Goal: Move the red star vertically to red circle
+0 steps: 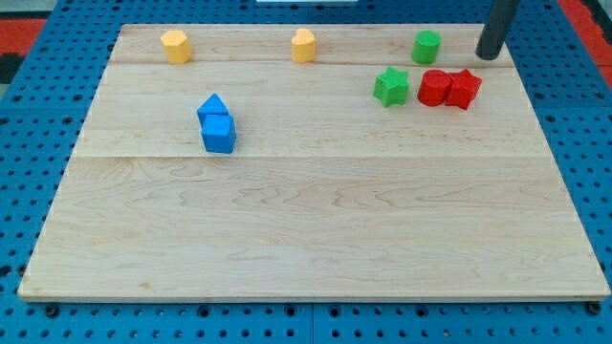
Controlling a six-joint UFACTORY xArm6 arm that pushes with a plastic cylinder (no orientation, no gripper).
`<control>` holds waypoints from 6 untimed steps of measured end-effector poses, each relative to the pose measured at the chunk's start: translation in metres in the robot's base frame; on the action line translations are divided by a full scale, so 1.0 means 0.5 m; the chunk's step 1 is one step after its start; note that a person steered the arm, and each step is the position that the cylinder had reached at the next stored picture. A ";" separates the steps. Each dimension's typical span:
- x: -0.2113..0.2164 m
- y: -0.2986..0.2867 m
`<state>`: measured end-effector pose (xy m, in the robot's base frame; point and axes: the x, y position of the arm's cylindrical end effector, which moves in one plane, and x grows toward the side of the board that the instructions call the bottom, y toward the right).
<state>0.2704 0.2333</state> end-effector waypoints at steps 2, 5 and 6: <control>0.129 -0.006; 0.269 -0.222; 0.305 -0.166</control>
